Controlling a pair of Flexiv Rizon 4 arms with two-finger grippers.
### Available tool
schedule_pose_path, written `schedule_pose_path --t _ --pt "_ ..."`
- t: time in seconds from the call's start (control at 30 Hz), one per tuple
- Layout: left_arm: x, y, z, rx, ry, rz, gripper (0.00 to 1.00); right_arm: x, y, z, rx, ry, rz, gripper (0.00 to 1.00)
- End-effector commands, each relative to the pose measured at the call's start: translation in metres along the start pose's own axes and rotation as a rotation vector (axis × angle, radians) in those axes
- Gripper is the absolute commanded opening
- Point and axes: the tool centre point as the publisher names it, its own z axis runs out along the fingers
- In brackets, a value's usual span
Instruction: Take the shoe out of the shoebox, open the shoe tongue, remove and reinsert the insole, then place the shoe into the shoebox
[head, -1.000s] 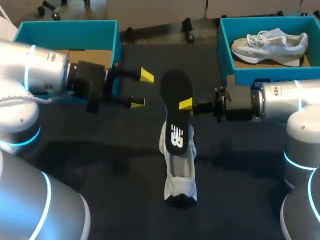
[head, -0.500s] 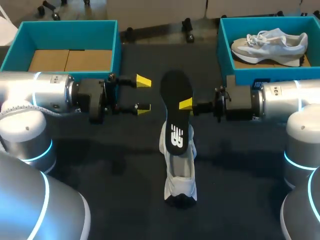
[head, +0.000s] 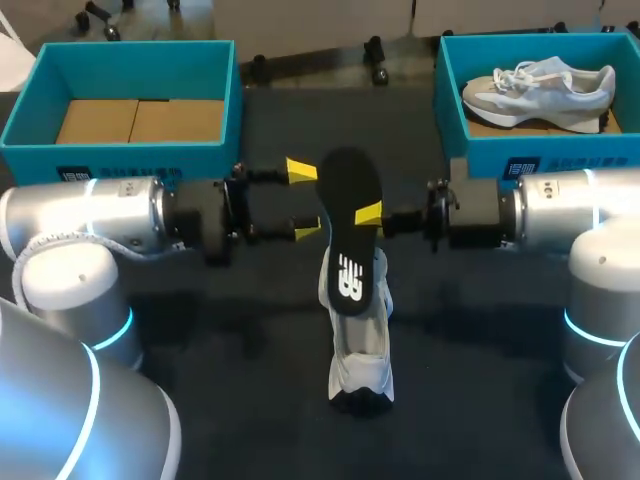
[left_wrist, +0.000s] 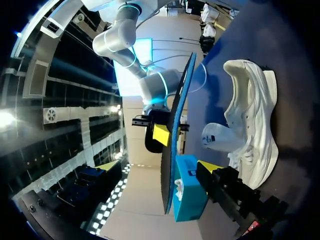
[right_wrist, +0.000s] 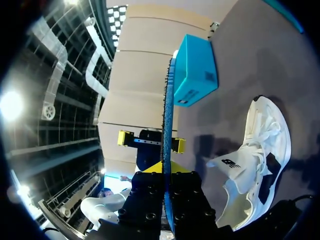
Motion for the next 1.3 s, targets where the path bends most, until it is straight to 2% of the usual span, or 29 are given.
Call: schedule_pose_path --t 0.03,0.1,0.17,0.3,0.37,0.43,1.03,1.17,1.3 --pt "0.002 -0.006 0.008 -0.035 -0.004 0.003 0.94 -0.001 -0.003 0.006 -0.012 0.009 -0.005 0.0" --pt "0.002 -0.006 0.011 -0.037 -0.008 0.0 0.83 0.0 -0.003 0.006 -0.013 0.01 -0.007 0.0" --pt "0.002 -0.007 0.013 -0.039 -0.008 0.0 0.8 0.0 -0.003 0.007 -0.013 0.01 -0.007 0.0" --pt "0.001 -0.008 0.017 -0.046 -0.01 0.004 0.65 0.0 -0.003 0.007 -0.013 0.01 -0.007 0.0" --pt "0.0 -0.009 0.018 -0.05 -0.009 0.013 0.53 0.0 -0.003 0.007 -0.013 0.01 -0.007 0.0" --pt "-0.001 -0.009 0.02 -0.056 -0.004 0.022 0.49 0.0 -0.003 0.007 -0.013 0.01 -0.007 0.0" --pt "0.009 0.003 0.031 -0.069 0.041 0.059 0.35 0.0 -0.003 0.007 -0.013 0.01 -0.007 0.0" --pt "0.011 0.006 0.032 -0.059 0.048 0.056 0.33 0.0 -0.003 0.007 -0.013 0.01 -0.007 0.0" --pt "0.014 0.006 0.035 -0.048 0.055 0.062 0.28 0.0 -0.003 0.007 -0.013 0.01 -0.007 0.0"
